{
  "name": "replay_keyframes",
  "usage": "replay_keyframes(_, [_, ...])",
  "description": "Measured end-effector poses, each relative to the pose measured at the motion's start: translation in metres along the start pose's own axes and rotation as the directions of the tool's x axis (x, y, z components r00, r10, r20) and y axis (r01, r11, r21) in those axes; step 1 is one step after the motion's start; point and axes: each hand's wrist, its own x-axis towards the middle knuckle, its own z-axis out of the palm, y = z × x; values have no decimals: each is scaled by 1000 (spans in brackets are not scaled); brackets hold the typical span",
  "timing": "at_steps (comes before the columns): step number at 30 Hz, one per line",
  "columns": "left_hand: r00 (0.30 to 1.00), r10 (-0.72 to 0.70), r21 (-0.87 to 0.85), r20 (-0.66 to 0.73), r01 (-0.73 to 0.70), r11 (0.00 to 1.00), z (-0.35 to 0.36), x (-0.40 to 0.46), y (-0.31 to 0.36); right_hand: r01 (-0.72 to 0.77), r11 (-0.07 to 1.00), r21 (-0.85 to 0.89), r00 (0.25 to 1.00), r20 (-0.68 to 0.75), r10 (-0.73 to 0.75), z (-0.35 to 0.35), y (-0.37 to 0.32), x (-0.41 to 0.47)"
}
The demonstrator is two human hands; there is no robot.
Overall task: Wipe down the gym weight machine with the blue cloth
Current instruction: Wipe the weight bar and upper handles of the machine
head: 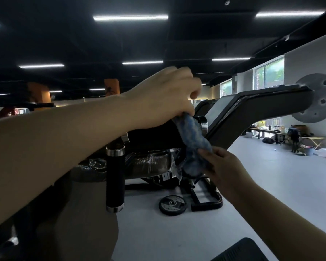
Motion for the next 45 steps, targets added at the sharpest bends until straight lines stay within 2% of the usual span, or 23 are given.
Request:
replay_keyframes(2, [999, -34, 8, 31, 34, 999, -2, 9, -1, -7, 970, 242, 998, 67, -10, 6, -7, 11])
replay_keyframes(4, [979, -170, -125, 110, 183, 975, 2, 14, 1, -67, 916, 395, 979, 203, -16, 13, -11, 16])
replay_keyframes(6, [914, -305, -276, 267, 375, 885, 13, 15, 3, -93, 894, 439, 952, 302, -50, 15, -13, 16])
replay_keyframes(10, [810, -321, -484, 491, 560, 673, 18, 18, 13, -36, 902, 430, 900, 407, -158, 11, -8, 16])
replay_keyframes(12, [770, -336, -498, 542, 616, 610, 19, 22, 17, -26, 893, 450, 886, 424, -188, 15, -3, 16])
replay_keyframes(18, [784, -352, -453, 512, 594, 664, 23, 20, 19, -52, 823, 565, 940, 305, -150, 47, 11, 6])
replay_keyframes(25, [807, -402, -514, 433, 587, 625, 23, -14, 11, -73, 881, 467, 961, 270, -63, 79, 20, -4])
replay_keyframes(32, [842, -425, -505, 333, 539, 674, 18, -48, 9, 14, 940, 341, 949, 290, -120, 96, 31, -8])
replay_keyframes(38, [884, -372, -414, 282, 462, 784, 17, -66, 8, 88, 972, 220, 944, 294, -152, 109, 41, -10])
replay_keyframes(45, [867, -408, -346, 286, 491, 799, 15, -102, 13, 180, 974, -138, 933, 337, -124, 128, 54, -8])
